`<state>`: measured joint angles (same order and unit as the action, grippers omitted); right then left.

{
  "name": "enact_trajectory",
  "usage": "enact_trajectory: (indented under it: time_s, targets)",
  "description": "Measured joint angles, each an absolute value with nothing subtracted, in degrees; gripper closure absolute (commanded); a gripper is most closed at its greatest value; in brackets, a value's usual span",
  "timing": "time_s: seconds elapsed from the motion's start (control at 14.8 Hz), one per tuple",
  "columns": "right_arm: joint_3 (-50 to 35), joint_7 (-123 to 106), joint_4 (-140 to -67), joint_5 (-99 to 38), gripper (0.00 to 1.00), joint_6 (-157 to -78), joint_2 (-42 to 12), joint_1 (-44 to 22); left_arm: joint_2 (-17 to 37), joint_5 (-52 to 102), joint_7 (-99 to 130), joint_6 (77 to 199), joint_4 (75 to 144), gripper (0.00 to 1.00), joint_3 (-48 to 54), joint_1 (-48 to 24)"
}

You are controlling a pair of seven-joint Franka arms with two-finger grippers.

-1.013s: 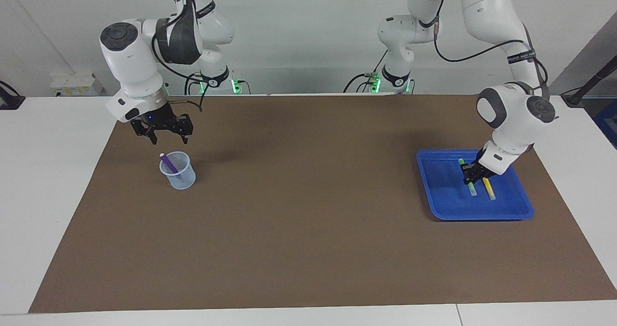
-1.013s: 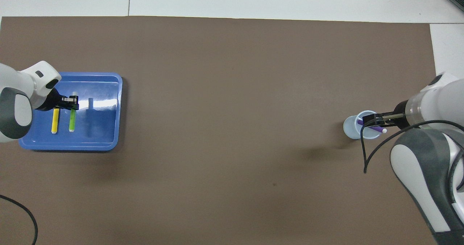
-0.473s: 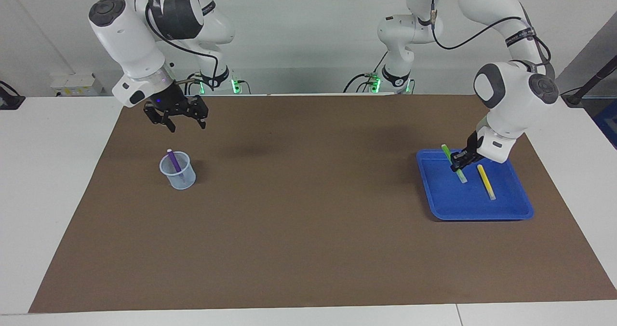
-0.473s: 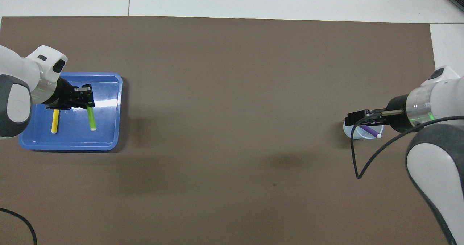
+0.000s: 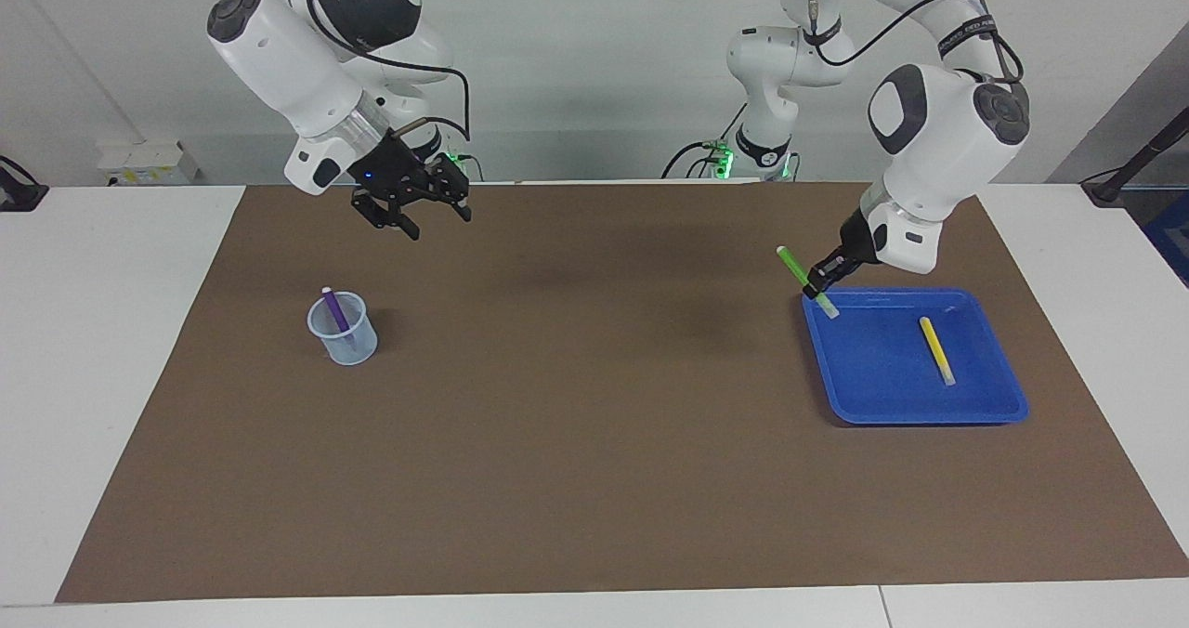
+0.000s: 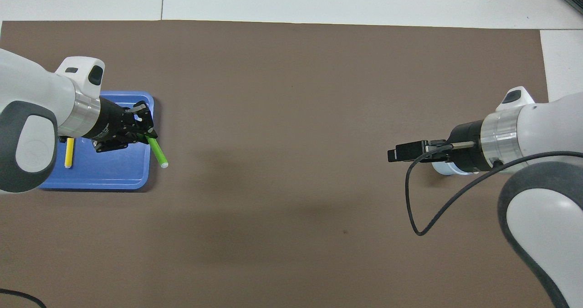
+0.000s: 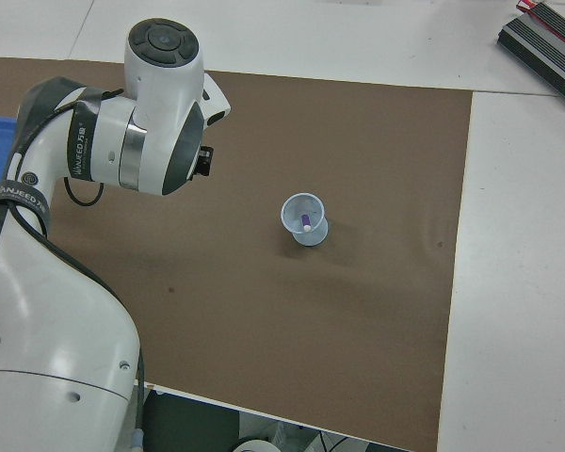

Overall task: Transfer and insert pens with both arms
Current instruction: 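Lift the green pen with the left gripper while the right gripper approaches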

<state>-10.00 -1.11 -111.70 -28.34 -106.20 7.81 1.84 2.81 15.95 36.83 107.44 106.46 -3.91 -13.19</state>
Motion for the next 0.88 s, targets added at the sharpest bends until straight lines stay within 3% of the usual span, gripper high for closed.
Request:
enact_trajectory:
  time_s: [0.88]
  targets:
    - [-18.9, -3.6, -114.4, -46.2, 0.06, -121.2, 7.9, 1.1, -1.4, 24.1, 70.4, 108.4, 106.4, 1.00, 0.2, -17.7]
